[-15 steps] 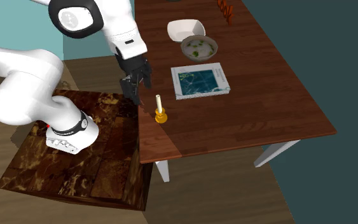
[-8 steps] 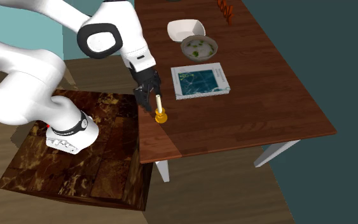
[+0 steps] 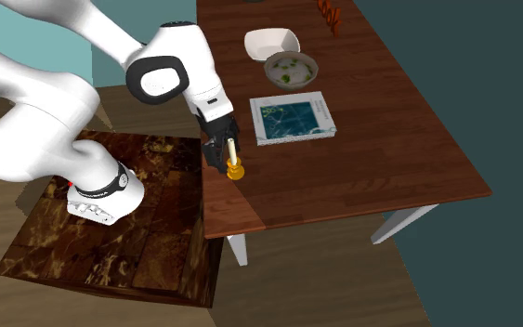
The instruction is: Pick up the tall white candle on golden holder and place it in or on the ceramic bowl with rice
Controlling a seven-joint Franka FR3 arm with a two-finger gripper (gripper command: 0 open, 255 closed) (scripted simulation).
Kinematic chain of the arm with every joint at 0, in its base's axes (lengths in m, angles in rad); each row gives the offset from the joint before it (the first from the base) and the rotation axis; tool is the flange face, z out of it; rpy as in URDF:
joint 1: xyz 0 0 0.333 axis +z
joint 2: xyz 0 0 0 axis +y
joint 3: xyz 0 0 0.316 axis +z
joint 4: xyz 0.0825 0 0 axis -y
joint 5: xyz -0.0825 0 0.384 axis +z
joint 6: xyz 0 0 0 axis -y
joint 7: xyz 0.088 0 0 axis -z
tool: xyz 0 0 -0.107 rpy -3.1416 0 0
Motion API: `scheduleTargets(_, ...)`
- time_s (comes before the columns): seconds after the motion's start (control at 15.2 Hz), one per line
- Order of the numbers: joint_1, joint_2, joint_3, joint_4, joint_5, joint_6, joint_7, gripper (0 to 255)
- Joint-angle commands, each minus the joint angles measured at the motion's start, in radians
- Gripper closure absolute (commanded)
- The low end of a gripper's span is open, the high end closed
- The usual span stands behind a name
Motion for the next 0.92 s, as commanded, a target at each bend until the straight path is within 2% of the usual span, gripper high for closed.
scheduleTargets(0.0,-0.004,0.003,0.003,-0.002,-0.003,0.007,0.002,0)
scheduleTargets(0.33,-0.004,0.003,0.003,-0.002,-0.003,0.006,0.002,0)
scheduleTargets(0.4,-0.004,0.003,0.003,-0.002,-0.003,0.006,0.002,255)
scheduleTargets(0.86,-0.004,0.003,0.003,-0.002,-0.003,0.006,0.002,255)
